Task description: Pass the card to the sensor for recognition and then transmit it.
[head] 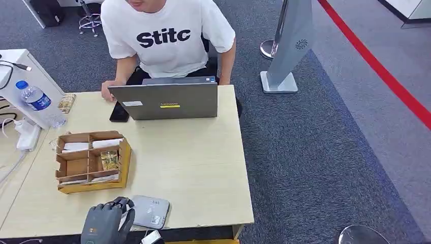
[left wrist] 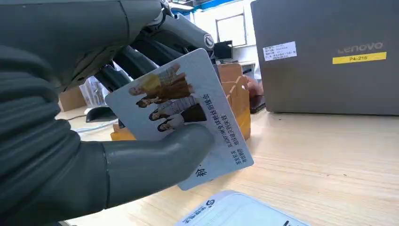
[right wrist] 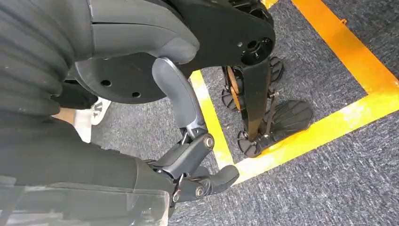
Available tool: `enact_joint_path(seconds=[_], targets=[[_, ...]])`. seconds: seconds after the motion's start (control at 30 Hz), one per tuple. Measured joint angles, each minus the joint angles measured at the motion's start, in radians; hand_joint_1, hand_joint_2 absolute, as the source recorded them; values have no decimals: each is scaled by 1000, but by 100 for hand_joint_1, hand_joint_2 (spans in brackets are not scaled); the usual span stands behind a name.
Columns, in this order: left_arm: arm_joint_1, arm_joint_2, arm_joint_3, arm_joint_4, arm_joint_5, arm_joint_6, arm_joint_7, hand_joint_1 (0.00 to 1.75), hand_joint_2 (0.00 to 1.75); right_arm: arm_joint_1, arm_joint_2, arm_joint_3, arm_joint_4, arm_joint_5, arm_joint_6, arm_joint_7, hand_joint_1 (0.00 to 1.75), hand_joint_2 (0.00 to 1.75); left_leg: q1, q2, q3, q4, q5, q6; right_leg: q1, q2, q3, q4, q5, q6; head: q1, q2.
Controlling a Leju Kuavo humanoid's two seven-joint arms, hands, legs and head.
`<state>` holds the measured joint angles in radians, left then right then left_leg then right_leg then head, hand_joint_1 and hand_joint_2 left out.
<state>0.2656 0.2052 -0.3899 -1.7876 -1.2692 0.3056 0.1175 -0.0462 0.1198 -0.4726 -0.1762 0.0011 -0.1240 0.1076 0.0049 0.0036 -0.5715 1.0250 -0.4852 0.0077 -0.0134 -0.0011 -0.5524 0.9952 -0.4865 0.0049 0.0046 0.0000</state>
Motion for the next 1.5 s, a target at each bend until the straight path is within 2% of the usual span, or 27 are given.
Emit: enact_joint_path(seconds=[1.37,1.4,1.43,1.47,1.5], targets=[[0,0,0,0,0,0,0,175,175,0,0,0,0,0,0,0,0,175,0,0,0,0,0,0,0,0,0,0,0,0,0,0],[-8,8,1,0,-6,15,15,175,175,0,0,1,0,28,13,7,0,175,0,0,2,1,0,0,0,0,-2,0,0,0,0,0],[-57,30,2,6,29,52,19,175,175,0,0,9,0,67,27,21,0,175,0,-2,0,2,1,-1,0,-1,-8,-1,0,0,0,0],[-195,76,2,54,96,85,-37,175,175,0,0,29,0,120,43,41,0,175,0,-11,-4,3,8,0,0,-11,-12,-1,0,0,0,0],[-387,113,12,172,227,93,-155,175,175,-6,0,50,0,151,49,50,0,175,3,-29,-15,3,17,-3,1,-28,-12,2,3,-3,4,0]])
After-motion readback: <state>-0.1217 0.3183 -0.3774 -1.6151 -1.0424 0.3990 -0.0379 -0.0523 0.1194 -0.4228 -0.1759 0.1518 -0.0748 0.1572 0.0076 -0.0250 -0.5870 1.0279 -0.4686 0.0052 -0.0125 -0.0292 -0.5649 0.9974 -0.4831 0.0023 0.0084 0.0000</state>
